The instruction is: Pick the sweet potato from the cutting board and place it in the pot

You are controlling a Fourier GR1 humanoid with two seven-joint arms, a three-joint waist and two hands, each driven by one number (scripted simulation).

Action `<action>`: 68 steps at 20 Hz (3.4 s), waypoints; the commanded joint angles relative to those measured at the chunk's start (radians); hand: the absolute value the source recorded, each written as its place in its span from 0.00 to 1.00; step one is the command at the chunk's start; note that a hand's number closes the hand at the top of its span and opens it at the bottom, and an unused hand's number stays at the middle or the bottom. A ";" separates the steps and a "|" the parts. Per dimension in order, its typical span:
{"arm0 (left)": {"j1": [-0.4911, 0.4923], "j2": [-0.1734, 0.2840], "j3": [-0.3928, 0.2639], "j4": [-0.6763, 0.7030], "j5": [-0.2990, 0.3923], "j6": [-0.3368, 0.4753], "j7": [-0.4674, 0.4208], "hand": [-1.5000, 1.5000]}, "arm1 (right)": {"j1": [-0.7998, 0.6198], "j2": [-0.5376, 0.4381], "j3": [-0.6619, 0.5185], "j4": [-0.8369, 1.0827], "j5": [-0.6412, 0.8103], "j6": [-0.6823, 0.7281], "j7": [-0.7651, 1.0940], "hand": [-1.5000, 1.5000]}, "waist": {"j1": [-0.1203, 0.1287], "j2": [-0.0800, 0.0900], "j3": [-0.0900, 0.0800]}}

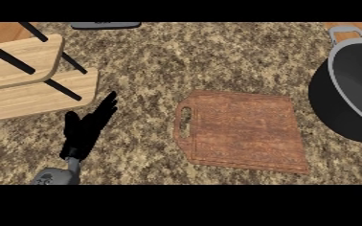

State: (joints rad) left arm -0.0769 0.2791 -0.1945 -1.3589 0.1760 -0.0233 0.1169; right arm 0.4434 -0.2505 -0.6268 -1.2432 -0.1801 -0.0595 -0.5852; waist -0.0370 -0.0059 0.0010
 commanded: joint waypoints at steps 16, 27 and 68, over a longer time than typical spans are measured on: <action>-0.021 -0.035 0.024 0.005 -0.055 -0.039 0.008 0.50 | 0.105 -0.086 -0.027 -0.569 0.307 -0.234 0.489 1.00 | 0.040 0.008 -0.002; -0.046 -0.059 0.023 0.037 -0.070 -0.066 0.010 0.50 | -0.191 -0.401 0.102 -0.594 0.538 -0.096 1.048 1.00 | 0.055 0.010 -0.003; -0.024 -0.088 0.056 0.022 -0.104 -0.073 -0.008 0.50 | -1.048 -0.348 0.104 0.442 0.642 -0.449 0.889 0.00 | 0.041 0.010 0.001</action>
State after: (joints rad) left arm -0.0990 0.1956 -0.1392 -1.3399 0.0772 -0.0987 0.1160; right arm -0.6089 -0.6138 -0.4322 -0.7900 0.5054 -0.3496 0.3611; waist 0.0123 0.0040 0.0028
